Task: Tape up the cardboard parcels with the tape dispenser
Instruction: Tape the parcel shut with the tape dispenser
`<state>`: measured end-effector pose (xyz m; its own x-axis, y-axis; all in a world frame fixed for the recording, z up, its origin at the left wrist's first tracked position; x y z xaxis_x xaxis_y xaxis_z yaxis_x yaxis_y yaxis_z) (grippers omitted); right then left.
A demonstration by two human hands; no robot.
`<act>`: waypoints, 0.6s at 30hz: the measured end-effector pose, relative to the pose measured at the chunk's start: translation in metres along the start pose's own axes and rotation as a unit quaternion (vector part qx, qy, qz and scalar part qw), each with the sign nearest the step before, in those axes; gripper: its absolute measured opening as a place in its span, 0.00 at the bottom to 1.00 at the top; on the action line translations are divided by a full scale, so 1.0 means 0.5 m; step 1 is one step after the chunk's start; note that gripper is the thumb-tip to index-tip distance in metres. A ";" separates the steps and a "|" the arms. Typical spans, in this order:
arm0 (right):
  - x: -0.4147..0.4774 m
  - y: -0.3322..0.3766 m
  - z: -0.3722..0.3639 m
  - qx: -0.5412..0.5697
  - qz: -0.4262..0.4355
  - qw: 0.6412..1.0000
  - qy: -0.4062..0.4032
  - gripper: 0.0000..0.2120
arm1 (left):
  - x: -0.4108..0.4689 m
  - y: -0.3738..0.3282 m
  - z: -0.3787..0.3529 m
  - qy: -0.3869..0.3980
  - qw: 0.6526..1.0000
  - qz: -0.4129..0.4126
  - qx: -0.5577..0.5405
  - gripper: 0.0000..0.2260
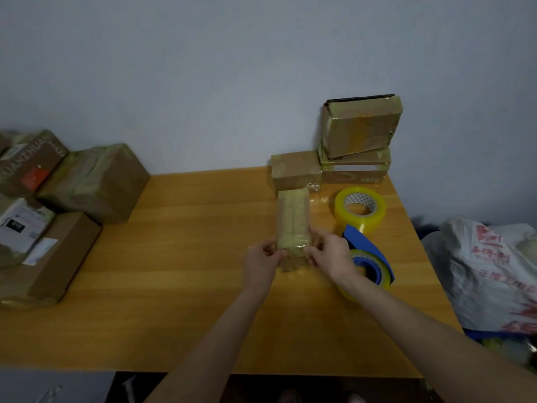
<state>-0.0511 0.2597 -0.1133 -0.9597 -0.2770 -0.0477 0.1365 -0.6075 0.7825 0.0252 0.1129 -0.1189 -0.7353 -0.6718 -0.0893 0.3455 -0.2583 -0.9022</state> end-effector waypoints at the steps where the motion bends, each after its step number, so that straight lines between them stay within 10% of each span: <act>1: 0.000 0.000 0.000 -0.024 0.017 1.000 -0.008 0.29 | -0.001 0.000 -0.002 -0.001 0.999 -0.021 0.026 0.11; 13: 0.020 0.020 0.004 -0.255 0.139 0.957 0.008 0.29 | 0.012 -0.030 -0.033 0.075 0.927 -0.256 0.265 0.32; 18: 0.014 0.003 -0.016 -0.194 0.129 0.972 0.029 0.23 | 0.011 -0.016 -0.034 0.067 0.928 -0.220 0.294 0.31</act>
<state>-0.0555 0.2508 -0.1173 -0.8670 -0.4925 0.0761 0.4649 -0.7442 0.4797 0.0085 0.1230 -0.1196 -0.9329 -0.3292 0.1459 0.2241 -0.8479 -0.4804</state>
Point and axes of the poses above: each hand's wrist, its own x-axis towards the middle knuckle, its own z-axis out of the back of the hand, y = z × x, the point moved 5 cm from there along x, towards the middle knuckle, and after that the axes turned 7 degrees about -y, right-handed, at the moved point
